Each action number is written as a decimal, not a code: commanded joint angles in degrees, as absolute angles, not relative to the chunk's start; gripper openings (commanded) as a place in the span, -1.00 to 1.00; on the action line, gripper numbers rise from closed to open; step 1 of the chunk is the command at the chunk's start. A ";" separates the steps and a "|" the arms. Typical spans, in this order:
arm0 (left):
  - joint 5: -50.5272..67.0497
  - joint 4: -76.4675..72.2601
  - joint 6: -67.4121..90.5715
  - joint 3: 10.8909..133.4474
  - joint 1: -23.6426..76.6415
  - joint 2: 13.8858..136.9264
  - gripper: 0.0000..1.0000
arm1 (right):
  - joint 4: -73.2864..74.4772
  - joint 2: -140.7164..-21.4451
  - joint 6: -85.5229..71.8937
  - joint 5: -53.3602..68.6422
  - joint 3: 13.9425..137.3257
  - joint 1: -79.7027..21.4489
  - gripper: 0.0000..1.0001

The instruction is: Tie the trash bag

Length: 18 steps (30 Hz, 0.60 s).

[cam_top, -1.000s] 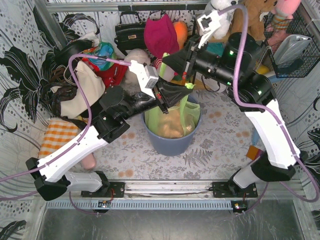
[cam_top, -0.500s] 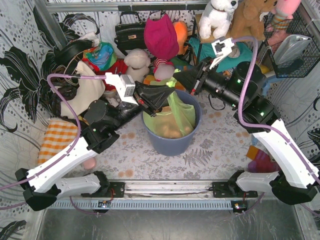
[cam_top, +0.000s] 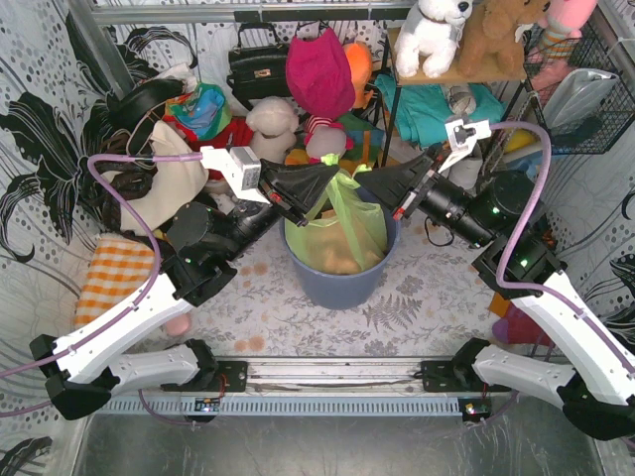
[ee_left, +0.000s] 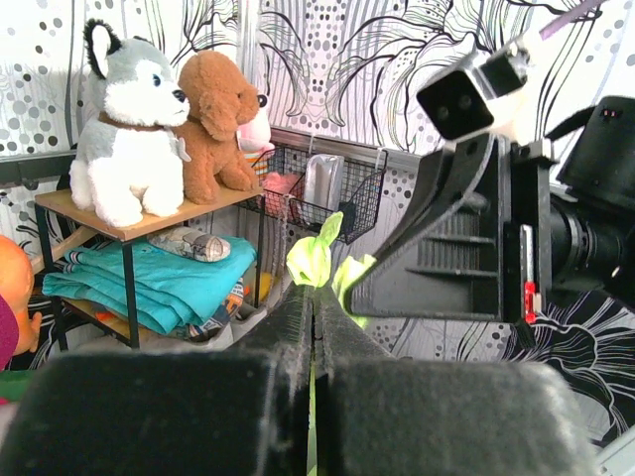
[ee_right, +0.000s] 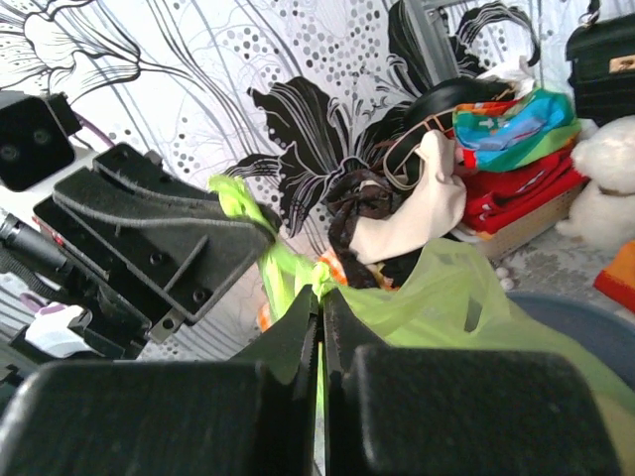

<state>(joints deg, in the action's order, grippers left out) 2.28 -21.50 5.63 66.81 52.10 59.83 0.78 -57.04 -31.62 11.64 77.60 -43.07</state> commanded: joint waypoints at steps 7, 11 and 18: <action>0.27 -24.18 5.28 68.53 52.29 60.45 -1.00 | -12.57 -53.50 -38.15 18.29 69.09 -44.76 -1.00; 0.26 -23.80 5.34 68.84 52.29 60.76 -1.00 | -12.76 -55.46 -37.73 18.34 69.05 -47.80 -1.00; 0.60 -23.17 5.45 69.72 52.29 61.60 -1.00 | -9.64 -55.81 -33.26 9.86 68.92 -53.46 -1.00</action>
<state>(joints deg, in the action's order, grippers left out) 1.04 -21.06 5.65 67.07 52.10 61.12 -9.04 -56.38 -36.16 14.90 69.12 -51.22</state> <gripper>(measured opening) 0.009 0.003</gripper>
